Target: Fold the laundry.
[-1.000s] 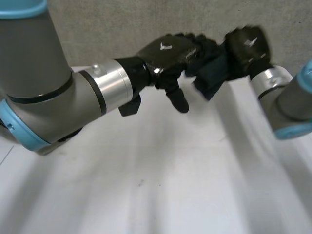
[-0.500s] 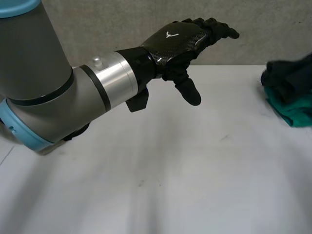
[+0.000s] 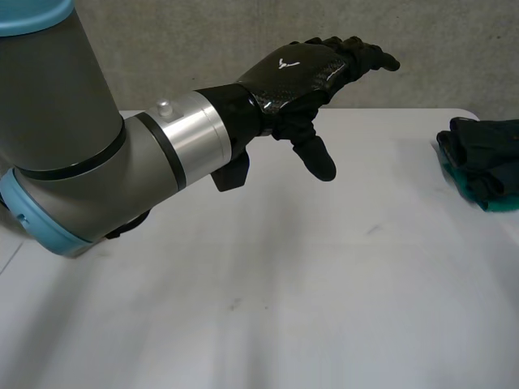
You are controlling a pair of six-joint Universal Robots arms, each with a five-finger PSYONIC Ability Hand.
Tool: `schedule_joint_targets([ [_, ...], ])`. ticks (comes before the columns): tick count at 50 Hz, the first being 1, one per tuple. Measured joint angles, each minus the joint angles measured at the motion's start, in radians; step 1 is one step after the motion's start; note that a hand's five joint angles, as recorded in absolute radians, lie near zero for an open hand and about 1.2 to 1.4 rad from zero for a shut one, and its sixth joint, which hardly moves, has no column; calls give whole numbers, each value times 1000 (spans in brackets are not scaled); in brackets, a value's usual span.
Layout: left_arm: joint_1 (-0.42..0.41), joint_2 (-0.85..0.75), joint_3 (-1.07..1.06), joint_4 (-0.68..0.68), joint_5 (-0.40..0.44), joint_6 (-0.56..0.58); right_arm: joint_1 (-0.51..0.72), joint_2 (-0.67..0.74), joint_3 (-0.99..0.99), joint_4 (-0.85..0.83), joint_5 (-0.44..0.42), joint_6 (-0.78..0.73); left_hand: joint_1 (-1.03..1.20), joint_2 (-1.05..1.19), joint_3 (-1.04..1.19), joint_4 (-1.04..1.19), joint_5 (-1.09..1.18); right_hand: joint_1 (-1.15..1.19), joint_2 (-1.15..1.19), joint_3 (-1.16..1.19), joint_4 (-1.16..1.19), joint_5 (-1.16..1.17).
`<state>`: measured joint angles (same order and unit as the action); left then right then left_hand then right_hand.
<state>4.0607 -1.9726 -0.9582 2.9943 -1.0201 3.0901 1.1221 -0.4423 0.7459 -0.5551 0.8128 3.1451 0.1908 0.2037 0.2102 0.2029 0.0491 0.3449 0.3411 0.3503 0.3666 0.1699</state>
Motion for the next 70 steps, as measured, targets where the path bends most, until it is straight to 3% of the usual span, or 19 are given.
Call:
schedule_joint_targets([
  [1,-2,1,0,0,0,1,-7,-33,20,42,33,-7,0,0,0,0,0,-102,-105,-112,-121,-109],
  [6,-7,4,-1,0,0,2,-53,-139,72,213,101,-75,0,0,0,0,0,-110,-126,-138,-154,-126],
  [10,-11,8,-1,1,0,3,-109,-220,92,417,147,-278,0,0,0,0,0,-110,-126,-138,-154,-126],
  [14,-17,17,0,2,-1,5,-143,-278,81,554,268,-527,0,0,0,0,0,-110,-126,-138,-154,-126],
  [18,-18,29,5,4,-6,8,-146,-327,65,580,429,-699,0,0,0,0,0,-110,-126,-138,-154,-126],
  [23,8,45,24,10,-65,9,-83,-428,115,466,505,-666,3,0,0,0,0,-110,-126,-138,-154,-126],
  [28,101,55,50,22,-206,17,17,-599,274,293,461,-510,3,0,0,0,0,-110,-126,-138,-154,-126],
  [33,295,27,65,69,-341,79,189,-794,567,71,316,-372,0,0,0,0,0,-110,-126,-138,-154,-126],
  [36,412,-37,67,117,-365,170,285,-861,733,-14,250,-362,0,0,0,0,0,-110,-126,-138,-154,-126],
  [37,412,-37,67,117,-365,170,285,-861,733,-14,250,-362,0,0,0,0,0,-110,-126,-138,-154,-126],
  [39,501,-124,73,162,-366,283,355,-892,859,-50,220,-389,0,0,0,0,0,-110,-126,-138,-154,-126],
  [45,603,-339,131,237,-354,514,452,-901,1043,-48,211,-522,0,0,0,0,0,-110,-126,-138,-154,-126],
  [51,650,-545,264,259,-334,620,501,-890,1153,-23,219,-660,18,15,14,14,9,-110,-126,-138,-154,-126],
  [54,666,-640,346,257,-314,630,509,-889,1190,-15,221,-704,670,575,563,575,550,-110,-126,-138,-154,-126],
  [55,666,-654,360,256,-310,627,508,-890,1200,-13,222,-714,670,575,563,575,550,-110,-126,-138,-154,-126],
  [56,666,-662,367,256,-307,622,507,-891,1206,-13,223,-718,921,862,834,849,816,-110,-126,-138,-154,-126],
  [57,663,-665,370,255,-304,612,506,-892,1212,-12,224,-722,955,915,892,908,872,-110,-126,-138,-154,-126],
  [62,620,-579,324,261,-297,515,498,-899,1227,-11,231,-726,959,990,974,994,915,-110,-126,-138,-154,-126],
  [70,488,-266,156,298,-299,245,495,-916,1216,-4,274,-721,959,992,977,994,915,-110,-126,-138,-154,-126],
])
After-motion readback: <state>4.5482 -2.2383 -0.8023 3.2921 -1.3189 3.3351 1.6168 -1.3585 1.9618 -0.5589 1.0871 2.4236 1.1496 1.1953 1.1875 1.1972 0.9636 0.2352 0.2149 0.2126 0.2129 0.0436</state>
